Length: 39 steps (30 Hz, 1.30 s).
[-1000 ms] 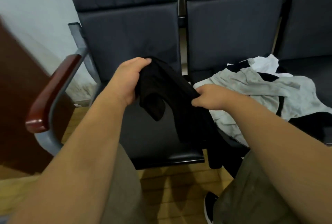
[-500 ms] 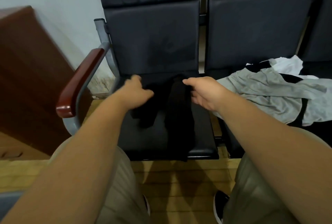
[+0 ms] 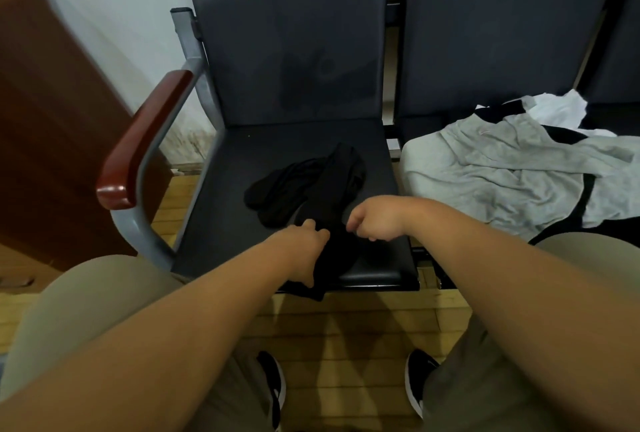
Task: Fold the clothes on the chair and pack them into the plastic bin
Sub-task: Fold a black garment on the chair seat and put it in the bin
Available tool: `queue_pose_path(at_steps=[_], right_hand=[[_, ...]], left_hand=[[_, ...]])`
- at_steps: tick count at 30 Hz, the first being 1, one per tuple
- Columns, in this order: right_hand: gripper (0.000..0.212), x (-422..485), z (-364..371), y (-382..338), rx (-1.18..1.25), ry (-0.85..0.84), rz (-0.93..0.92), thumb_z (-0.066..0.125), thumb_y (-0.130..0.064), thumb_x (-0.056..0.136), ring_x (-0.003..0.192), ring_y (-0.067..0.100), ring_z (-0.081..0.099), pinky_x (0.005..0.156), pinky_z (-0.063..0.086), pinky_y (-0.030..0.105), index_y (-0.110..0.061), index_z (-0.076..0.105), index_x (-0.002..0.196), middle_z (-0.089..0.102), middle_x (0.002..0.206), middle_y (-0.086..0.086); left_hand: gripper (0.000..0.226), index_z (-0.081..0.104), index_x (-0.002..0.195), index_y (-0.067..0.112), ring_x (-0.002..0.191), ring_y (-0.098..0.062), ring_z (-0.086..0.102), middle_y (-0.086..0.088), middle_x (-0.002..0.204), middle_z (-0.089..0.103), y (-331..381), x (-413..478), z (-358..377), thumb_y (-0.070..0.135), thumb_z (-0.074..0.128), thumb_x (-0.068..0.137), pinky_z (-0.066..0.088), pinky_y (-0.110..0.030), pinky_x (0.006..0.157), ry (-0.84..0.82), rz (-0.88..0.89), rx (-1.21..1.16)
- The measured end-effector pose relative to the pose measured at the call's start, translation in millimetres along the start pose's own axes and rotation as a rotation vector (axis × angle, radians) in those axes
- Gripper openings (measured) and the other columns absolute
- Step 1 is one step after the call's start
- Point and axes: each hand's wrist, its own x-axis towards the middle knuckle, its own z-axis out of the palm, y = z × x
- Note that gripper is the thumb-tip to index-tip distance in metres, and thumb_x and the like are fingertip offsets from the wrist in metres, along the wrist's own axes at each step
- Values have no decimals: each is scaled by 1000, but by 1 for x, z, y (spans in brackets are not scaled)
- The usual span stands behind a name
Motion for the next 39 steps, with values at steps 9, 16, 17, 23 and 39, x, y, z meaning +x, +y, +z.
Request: queue_pose_path(at_steps=[9, 16, 17, 23, 39], right_hand=[[64, -13, -3, -10, 195, -22, -191, 85, -45, 84, 99, 15, 71, 81, 60, 33, -34, 56, 140, 71, 115, -4], [18, -30, -16, -29, 636, 335, -305, 74, -27, 99, 89, 15, 79, 90, 62, 41, -26, 71, 116, 80, 101, -2], [16, -32, -19, -30, 659, 357, -314, 73, -27, 99, 89, 15, 79, 90, 63, 41, -26, 72, 115, 80, 100, -2], [13, -45, -32, -23, 539, 619, -380, 66, -33, 103, 90, 6, 74, 86, 60, 30, -37, 78, 104, 78, 96, -13], [15, -50, -54, -9, 550, 901, -370, 64, -34, 103, 98, -6, 68, 84, 51, 13, -38, 78, 107, 75, 102, -22]], left_hand=[[13, 70, 99, 30, 89, -17, 72, 5, 91, 73, -34, -3, -24, 18, 70, 94, 57, -28, 73, 408, -21, -909], [19, 68, 107, 14, 87, -23, 80, -10, 100, 77, -33, -21, -52, 32, 66, 104, 66, -46, 85, 602, -19, -1367], [21, 68, 107, 13, 90, -24, 79, -10, 102, 76, -34, -23, -55, 34, 68, 103, 66, -45, 86, 617, -28, -1408], [34, 69, 102, 14, 87, -19, 79, -5, 94, 78, -48, -33, -67, 36, 88, 86, 66, -36, 77, 695, -81, -1386], [31, 75, 110, 30, 90, -5, 72, 11, 97, 75, -77, -46, -87, 7, 56, 101, 57, -24, 80, 860, -77, -995]])
